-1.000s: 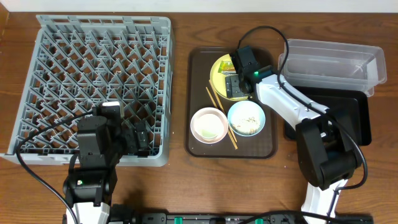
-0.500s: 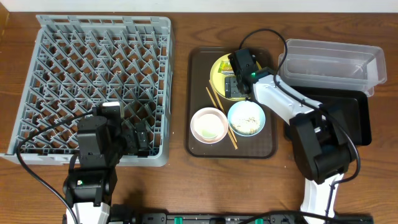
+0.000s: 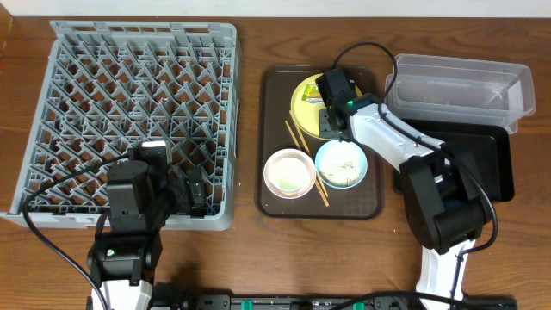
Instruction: Sort waste into correct bins and load items into the dishwasher
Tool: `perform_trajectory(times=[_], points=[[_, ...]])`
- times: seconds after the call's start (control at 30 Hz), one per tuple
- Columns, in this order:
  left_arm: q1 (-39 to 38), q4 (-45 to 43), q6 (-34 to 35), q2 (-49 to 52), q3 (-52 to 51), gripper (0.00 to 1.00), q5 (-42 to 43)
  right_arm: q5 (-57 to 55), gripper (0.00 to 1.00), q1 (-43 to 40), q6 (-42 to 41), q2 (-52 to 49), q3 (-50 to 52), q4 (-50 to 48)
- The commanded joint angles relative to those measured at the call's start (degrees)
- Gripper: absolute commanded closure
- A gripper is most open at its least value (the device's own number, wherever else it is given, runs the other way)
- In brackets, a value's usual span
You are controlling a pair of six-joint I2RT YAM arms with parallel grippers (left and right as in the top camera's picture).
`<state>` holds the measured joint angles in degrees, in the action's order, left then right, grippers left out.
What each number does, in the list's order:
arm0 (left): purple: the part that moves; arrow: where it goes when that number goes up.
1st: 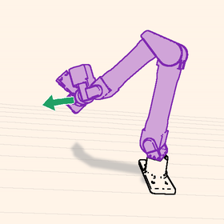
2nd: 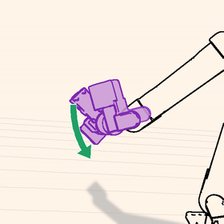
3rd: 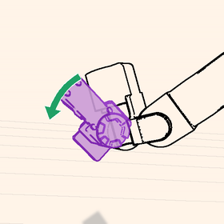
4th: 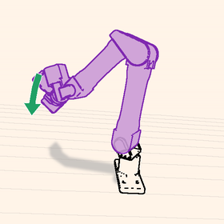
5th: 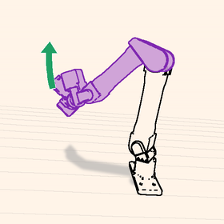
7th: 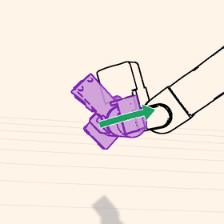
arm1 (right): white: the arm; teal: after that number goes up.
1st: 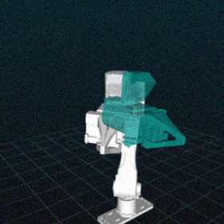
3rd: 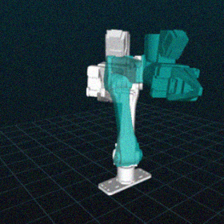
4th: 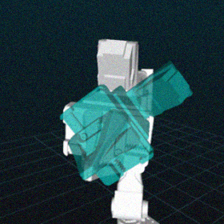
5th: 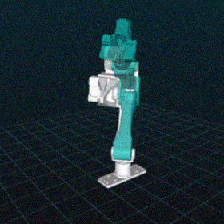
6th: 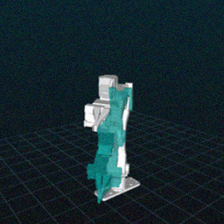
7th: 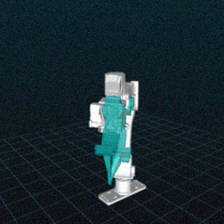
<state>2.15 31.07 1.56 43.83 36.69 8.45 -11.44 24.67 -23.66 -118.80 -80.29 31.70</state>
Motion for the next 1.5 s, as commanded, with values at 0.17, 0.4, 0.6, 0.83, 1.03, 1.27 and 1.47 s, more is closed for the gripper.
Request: perform_trajectory(times=[0.17,0.4,0.6,0.83,1.03,1.27,1.47], points=[[-0.2,0.0,0.7,-0.1,1.4,0.01,-0.1,-0.6,0.96,0.5,0.2,0.0,-0.2,-1.1],[-0.2,0.0,0.7,-0.1,1.4,0.01,-0.1,-0.6,0.99,0.4,4.8,3.7,-1.3,-1.0],[-0.2,0.0,0.7,-0.1,1.4,0.01,-0.1,-0.6,0.99,-0.9,5.3,11.1,-1.5,-1.1],[-0.2,0.0,0.7,-0.1,1.4,0.01,-0.1,-1.1,0.99,-6.6,5.3,17.7,-1.5,-1.1],[-0.2,0.0,0.7,-0.1,1.4,0.01,-0.1,-1.2,0.99,-15.0,5.2,18.4,-1.5,-0.4],[-0.2,0.0,0.7,-0.1,1.4,0.01,-0.1,-1.2,0.92,-23.0,5.2,18.4,-1.4,0.9],[-0.2,0.0,0.7,-0.1,1.4,0.01,-0.1,-1.2,0.45,-25.9,5.4,18.4,-1.4,-0.5]])
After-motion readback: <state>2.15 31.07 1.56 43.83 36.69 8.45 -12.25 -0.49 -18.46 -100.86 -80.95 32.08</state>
